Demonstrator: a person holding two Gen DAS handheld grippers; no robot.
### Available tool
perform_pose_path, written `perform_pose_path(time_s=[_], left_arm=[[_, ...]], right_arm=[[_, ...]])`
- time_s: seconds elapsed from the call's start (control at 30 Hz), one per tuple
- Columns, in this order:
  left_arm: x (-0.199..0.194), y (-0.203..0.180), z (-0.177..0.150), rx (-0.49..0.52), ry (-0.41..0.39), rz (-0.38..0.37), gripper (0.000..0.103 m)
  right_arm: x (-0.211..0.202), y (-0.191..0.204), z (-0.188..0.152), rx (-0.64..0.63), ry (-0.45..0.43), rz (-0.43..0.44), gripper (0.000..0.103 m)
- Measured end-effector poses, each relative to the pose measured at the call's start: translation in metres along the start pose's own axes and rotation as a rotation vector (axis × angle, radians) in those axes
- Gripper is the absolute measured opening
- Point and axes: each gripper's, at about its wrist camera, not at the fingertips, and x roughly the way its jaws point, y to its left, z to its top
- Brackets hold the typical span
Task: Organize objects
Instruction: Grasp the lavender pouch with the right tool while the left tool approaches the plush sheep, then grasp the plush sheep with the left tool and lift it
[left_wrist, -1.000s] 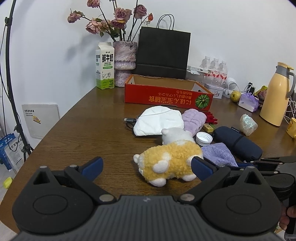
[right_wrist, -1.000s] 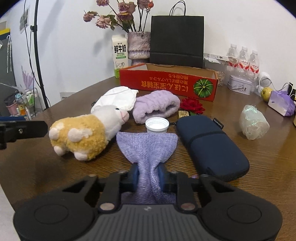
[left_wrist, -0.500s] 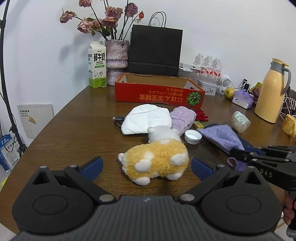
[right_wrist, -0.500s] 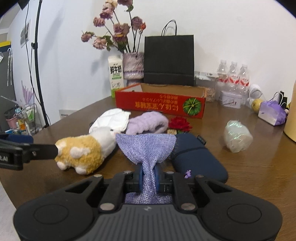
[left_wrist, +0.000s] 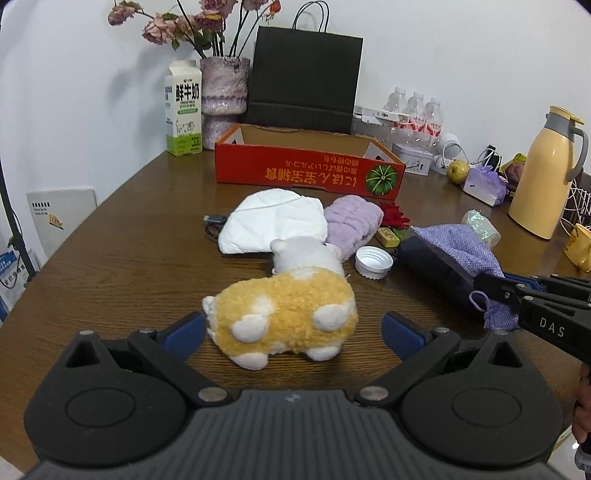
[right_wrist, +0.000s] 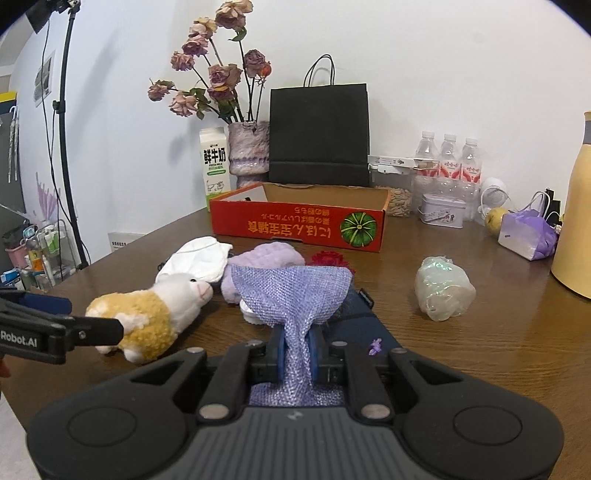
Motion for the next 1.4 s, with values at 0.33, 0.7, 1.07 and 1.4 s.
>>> perform_pose_path(time_s=[0.33,0.7,1.07,1.4], left_arm=[[0.029,-0.005,0.007,-0.005,0.008,0.061,0.103],[0.049,0.005,0.011,-0.035,0.013,0.072,0.103],[0.053,0.007,0.01,-0.022,-0.017,0.06,0.103],[0.036,0.008,0.007,-0.006,-0.08,0.034,0.095]], right_arm=[[0.007,-0.011,0.003,0.002,-0.004,-0.009,0.012],[0.017,-0.011,0.005,0.0,0.008,-0.009,0.012],[0.016,-0.008,0.005,-0.008,0.015,-0.022,0.012],[0.014,0.001,0.007,-0.021,0.015,-0.035,0.012]])
